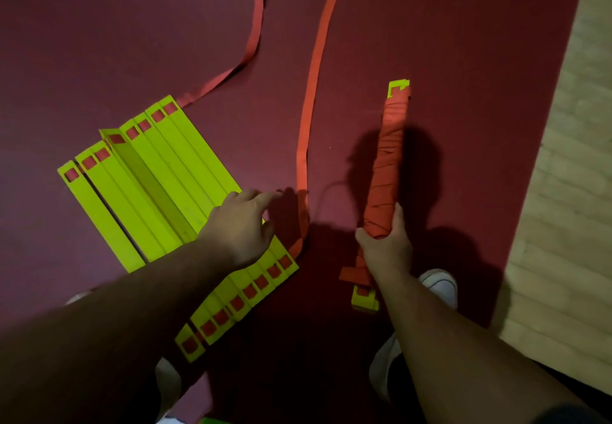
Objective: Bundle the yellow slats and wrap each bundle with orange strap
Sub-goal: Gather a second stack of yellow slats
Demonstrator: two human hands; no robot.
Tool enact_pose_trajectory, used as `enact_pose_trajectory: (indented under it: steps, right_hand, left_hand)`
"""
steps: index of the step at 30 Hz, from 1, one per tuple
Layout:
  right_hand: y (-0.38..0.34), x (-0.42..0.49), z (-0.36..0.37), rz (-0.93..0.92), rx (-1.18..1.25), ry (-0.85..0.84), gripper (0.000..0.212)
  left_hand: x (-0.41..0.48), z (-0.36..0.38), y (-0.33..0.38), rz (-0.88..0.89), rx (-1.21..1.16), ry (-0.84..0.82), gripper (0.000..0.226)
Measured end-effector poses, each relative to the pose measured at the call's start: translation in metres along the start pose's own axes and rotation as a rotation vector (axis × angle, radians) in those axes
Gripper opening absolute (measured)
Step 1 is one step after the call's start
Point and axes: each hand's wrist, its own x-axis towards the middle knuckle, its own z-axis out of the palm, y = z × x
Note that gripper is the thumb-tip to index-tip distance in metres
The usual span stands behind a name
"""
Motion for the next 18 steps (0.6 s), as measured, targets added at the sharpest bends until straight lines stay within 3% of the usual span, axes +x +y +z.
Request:
enact_pose_trajectory:
  steps: [10,15,18]
  right_hand:
    - [0.026,0.048,0.023,0.191,-0.165,-0.132,0.093]
    - [0.022,0.055,0.027,0.323,-0.353,-0.102,0.096]
    - [0.018,0.051,0.024,0.304,-0.428,-0.055,0.099]
  left_hand:
    - [0.014,0.032,-0.018,-0.052,-0.012,-0.062,0.063]
    - [0.016,0.038,-0.02,-0.064,0.02,-0.091,0.064]
    - [0.013,0.039,-0.021,-0.081,0.018,-0.111,0.064]
